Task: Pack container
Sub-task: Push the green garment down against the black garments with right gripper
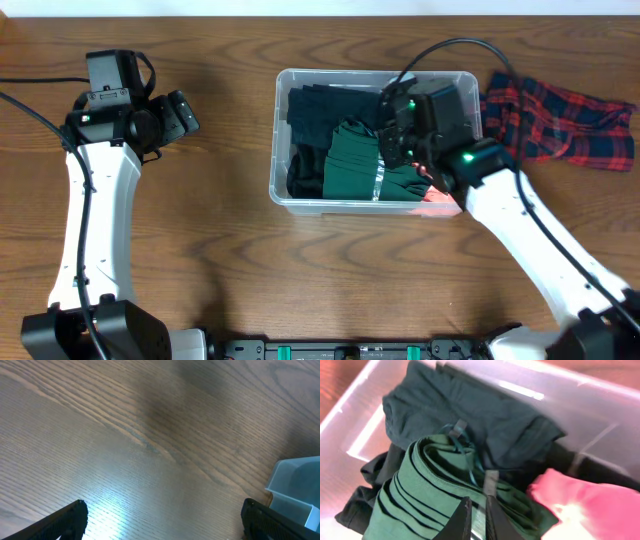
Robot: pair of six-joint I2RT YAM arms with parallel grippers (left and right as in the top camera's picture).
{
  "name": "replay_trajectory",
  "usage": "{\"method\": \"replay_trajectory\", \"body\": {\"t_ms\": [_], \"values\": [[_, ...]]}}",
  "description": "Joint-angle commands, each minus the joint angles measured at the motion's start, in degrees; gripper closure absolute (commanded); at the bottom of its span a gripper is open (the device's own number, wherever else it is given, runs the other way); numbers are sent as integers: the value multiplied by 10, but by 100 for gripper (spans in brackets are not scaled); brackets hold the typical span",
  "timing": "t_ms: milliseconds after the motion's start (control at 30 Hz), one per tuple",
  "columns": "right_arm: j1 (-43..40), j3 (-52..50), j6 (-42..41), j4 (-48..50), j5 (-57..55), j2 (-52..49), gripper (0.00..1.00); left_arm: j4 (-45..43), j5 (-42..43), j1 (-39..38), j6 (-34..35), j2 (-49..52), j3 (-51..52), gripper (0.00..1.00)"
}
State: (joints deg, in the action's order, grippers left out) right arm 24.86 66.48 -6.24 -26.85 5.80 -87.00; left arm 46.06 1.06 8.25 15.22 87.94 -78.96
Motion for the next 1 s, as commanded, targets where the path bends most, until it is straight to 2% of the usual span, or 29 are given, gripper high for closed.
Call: {"method": "replay_trajectory", "body": {"t_ms": [0, 133, 233, 367, 533, 833, 967], "values": [[15, 2, 8, 7, 37, -44, 90, 1, -9, 2, 1, -4, -2, 2], [28, 2, 8, 8, 37, -101, 88, 1, -9, 2, 1, -4, -2, 2], [34, 2, 8, 7, 37, -148, 82, 1, -9, 2, 1, -4, -2, 2], [35, 2, 7, 7, 42, -178, 81, 1, -9, 2, 1, -4, -2, 2], [35, 17, 7, 0, 63, -159, 81, 1, -9, 2, 1, -4, -2, 2], [39, 55, 8, 3, 86, -61, 85, 1, -9, 2, 1, -4, -2, 2], [42, 55, 8, 9, 86, -56, 85, 1, -9, 2, 1, -4, -2, 2]]}}
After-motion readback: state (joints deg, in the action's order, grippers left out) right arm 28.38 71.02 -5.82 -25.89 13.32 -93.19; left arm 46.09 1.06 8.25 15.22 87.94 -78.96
